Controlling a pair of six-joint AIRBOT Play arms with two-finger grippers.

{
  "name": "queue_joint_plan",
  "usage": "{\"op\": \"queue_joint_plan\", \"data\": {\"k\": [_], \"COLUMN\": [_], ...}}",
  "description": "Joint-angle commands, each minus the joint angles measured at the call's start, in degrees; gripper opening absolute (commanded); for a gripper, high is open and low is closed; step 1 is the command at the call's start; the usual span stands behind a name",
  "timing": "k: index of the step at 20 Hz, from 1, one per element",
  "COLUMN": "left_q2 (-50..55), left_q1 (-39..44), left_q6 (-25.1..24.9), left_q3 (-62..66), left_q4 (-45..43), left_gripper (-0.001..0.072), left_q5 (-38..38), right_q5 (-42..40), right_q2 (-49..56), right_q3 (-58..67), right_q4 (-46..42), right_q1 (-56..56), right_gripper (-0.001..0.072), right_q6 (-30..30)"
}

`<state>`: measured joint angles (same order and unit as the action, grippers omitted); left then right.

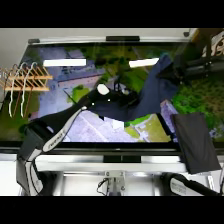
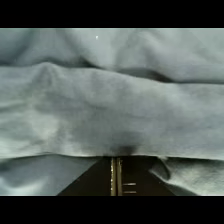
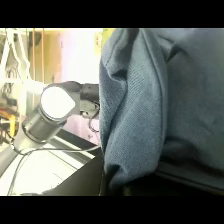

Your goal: Fold the shirts.

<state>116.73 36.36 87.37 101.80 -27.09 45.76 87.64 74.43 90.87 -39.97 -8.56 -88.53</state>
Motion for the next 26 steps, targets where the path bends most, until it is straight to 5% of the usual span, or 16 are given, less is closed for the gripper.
{"op": "queue_joint_plan", "data": {"k": [1,8,15,16,17,18,22,24,26], "left_q2": [-2.36,-23.23,-41.22,-42.71,-44.02,-44.85,-45.03,-44.87,-44.92], "left_q1": [-3.63,-27.87,-44.85,-45.38,-45.38,-45.11,-43.82,-43.85,-43.87], "left_q6": [-0.83,-1.40,-2.73,-2.73,-3.45,-3.78,-3.78,-4.04,-4.44], "left_q3": [0.04,0.04,0.04,0.04,0.02,0.02,-0.02,-0.02,-0.02], "left_q4": [-7.32,-34.93,-36.15,-36.15,-36.17,-36.15,-36.15,-36.15,-36.17], "left_gripper": [0.0035,0.0037,0.0038,0.0038,0.0037,0.0038,0.0038,0.0038,0.0038], "left_q5": [3.74,27.21,33.35,34.25,34.88,35.23,35.34,35.34,35.39], "right_q5": [-1.51,-19.12,-37.62,-39.63,-41.53,-42.16,-34.95,-26.71,-15.61], "right_q2": [0.31,14.14,32.94,34.47,35.58,35.89,32.17,28.79,24.59], "right_q3": [0.00,0.00,0.00,0.00,0.00,0.00,0.00,0.00,0.00], "right_q4": [-3.63,-3.56,7.13,9.94,13.51,16.76,12.24,1.88,-17.97], "right_q1": [2.29,18.51,30.77,31.47,32.00,32.28,28.61,24.30,19.39], "right_gripper": [0.0071,0.0071,0.0074,0.0154,0.0459,0.0637,0.0637,0.0637,0.0637], "right_q6": [-1.46,-1.40,-1.09,-1.25,-0.94,1.20,3.72,0.52,-7.10]}}
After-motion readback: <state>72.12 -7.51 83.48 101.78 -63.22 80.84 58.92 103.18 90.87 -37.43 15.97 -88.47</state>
